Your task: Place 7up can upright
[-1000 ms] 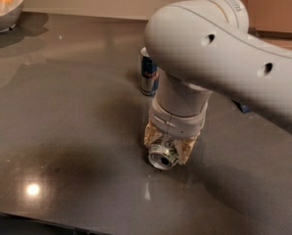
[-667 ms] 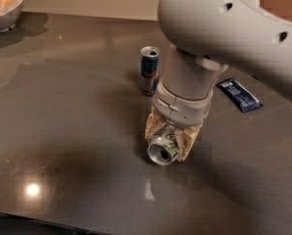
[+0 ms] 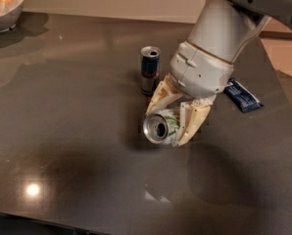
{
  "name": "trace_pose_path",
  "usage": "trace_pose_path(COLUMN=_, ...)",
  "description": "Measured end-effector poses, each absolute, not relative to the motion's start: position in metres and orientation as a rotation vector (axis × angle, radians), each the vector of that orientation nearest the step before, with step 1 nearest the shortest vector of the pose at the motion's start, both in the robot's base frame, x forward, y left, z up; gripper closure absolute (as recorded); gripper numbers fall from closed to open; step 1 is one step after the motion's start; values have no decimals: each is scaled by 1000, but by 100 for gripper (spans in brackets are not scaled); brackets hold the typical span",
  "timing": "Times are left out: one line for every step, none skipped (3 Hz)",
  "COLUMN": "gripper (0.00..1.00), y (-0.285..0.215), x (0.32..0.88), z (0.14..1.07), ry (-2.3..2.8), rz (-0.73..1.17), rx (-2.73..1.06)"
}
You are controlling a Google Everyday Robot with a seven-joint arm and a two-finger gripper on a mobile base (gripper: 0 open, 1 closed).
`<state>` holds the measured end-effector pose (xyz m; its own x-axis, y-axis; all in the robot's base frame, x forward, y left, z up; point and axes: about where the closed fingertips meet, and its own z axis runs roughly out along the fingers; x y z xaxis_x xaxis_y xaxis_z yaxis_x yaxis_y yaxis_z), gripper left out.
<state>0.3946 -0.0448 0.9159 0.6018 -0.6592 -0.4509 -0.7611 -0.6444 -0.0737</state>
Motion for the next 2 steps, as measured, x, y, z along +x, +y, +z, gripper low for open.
trace_pose_path(gripper=100, y=-42, x=386, z=937, ry=1302, rz=743, rx=-2339)
trace_pose_path(gripper=100, y=-43, x=378, z=945, ry=1376, rz=887, rx=-2118)
